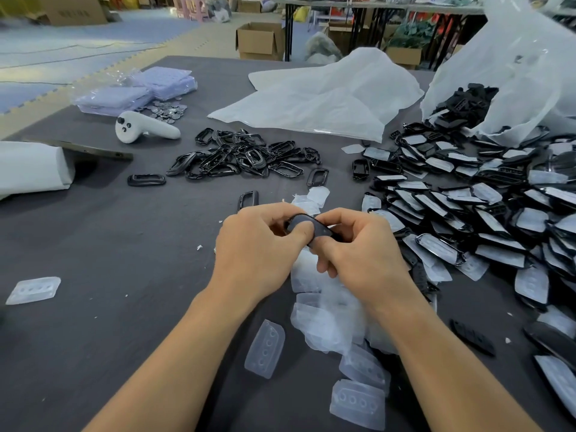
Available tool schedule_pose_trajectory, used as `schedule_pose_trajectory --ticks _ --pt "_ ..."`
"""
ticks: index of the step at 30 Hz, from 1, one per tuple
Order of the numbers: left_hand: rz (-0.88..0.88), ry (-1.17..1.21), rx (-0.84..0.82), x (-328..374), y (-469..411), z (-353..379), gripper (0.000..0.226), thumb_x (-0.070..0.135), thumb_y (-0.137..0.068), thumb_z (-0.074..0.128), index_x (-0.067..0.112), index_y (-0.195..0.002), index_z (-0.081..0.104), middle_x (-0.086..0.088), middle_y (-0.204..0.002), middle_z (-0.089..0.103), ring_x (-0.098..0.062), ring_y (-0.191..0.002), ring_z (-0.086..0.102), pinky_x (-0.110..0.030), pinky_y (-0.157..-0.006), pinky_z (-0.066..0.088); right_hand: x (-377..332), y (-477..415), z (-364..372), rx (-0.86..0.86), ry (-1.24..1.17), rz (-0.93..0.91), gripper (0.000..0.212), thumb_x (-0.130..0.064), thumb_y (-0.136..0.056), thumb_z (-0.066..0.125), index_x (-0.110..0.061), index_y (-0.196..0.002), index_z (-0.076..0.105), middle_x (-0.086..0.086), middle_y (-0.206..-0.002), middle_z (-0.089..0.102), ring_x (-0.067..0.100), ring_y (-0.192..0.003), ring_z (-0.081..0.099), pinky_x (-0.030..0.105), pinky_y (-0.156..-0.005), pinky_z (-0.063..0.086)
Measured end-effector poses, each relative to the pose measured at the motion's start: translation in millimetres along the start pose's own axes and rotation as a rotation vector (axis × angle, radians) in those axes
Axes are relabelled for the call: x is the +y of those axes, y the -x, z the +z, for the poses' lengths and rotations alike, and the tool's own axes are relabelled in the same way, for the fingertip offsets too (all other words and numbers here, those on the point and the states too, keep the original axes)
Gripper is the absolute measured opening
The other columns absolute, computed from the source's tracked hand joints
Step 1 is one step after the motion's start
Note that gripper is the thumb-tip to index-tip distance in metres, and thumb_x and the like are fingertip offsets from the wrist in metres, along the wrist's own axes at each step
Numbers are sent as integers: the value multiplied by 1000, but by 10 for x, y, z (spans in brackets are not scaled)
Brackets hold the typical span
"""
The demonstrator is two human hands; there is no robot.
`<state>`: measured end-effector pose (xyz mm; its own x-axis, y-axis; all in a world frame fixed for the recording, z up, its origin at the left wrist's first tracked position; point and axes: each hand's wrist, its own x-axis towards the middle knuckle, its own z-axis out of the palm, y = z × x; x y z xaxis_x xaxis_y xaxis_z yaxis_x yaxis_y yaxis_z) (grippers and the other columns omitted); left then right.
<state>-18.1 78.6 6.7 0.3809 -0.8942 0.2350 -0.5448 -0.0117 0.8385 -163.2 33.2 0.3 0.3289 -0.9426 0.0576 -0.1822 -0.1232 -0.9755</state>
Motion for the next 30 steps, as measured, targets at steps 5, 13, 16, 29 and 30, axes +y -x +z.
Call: schedule_pose_trajectory --ticks 5,13,16,29,30 --pt "45 112 22 12 -5 -19 24 20 -81 77 43 -86 81 23 -75 76 0 -73 72 -24 -71 58 -6 11 -4 50 -58 -20 16 -23 -73 69 -33 -84 75 3 -54 65 11 -45 55 23 -48 43" --pt "78 28 66 31 40 30 15 37 -81 71 49 -90 74 25 -68 72 -2 -68 69 -23 -64 53 -6 32 -7 166 66 -127 21 -9 -92 71 -24 -78 72 -4 -50 63 9 -41 51 18 -43 42" --pt "52 25 91 25 14 21 18 36 -79 72 53 -86 73 23 -63 70 -6 -65 69 -26 -61 53 -5 21 -11 150 67 -112 22 -7 -94 69 -22 -78 72 1 -51 63 11 -41 52 21 -43 41" --pt "-126 245 -1 -1 -61 15 23 11 -90 74 31 -82 82 3 -56 71 -7 -50 66 -16 -55 52 -1 -27 -18 150 -55 -53 30 -9 -97 56 -31 -87 72 3 -49 61 16 -45 52 28 -46 43" --pt "-140 270 -34 -16 -68 16 24 9 -91 72 29 -84 82 0 -58 72 -9 -52 66 -19 -57 54 13 -27 -13 170 -37 -53 26 -12 -95 56 -33 -88 71 3 -51 62 16 -46 54 31 -48 44"
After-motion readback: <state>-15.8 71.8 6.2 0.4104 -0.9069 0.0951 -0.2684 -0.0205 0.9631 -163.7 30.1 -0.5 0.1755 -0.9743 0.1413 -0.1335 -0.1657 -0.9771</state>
